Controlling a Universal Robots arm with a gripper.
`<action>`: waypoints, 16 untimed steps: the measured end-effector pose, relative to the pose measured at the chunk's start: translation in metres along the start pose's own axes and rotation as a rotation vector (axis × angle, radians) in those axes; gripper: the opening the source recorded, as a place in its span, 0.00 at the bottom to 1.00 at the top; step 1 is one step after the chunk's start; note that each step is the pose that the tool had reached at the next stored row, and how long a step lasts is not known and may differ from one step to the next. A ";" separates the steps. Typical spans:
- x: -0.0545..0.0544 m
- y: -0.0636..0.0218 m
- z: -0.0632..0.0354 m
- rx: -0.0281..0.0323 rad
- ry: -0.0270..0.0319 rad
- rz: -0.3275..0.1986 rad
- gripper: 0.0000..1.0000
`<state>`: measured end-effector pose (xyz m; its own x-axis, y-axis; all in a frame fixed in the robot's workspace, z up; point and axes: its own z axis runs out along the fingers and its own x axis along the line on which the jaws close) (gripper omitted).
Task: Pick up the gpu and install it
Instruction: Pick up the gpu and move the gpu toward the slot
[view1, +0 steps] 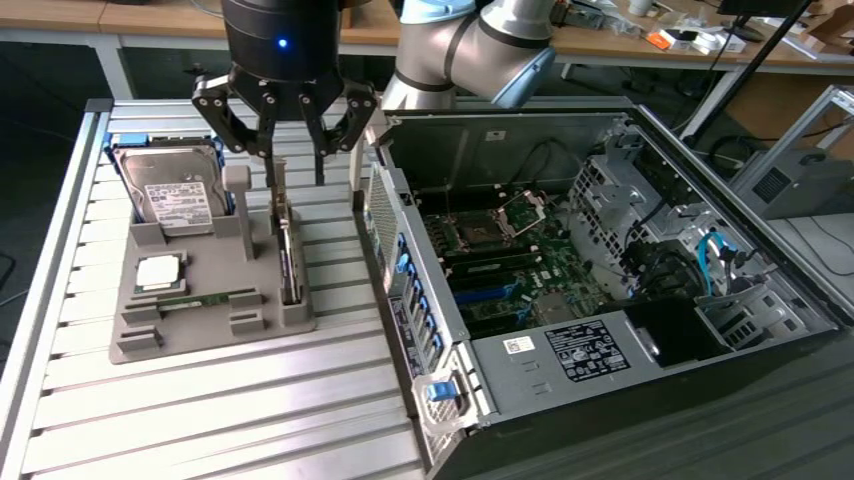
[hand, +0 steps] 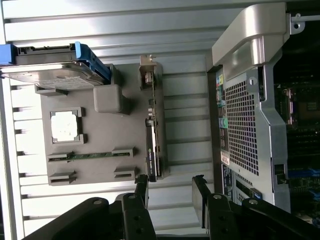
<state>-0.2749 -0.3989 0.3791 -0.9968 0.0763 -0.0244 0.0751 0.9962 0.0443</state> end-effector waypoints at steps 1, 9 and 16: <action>0.000 0.0000 0.0002 0.0000 0.0000 0.000 0.48; 0.000 -0.0001 0.0016 -0.0001 0.0000 0.000 0.48; 0.000 -0.0001 0.0026 0.0000 0.0000 0.000 0.48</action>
<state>-0.2750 -0.3989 0.3765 -0.9968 0.0762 -0.0244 0.0751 0.9962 0.0443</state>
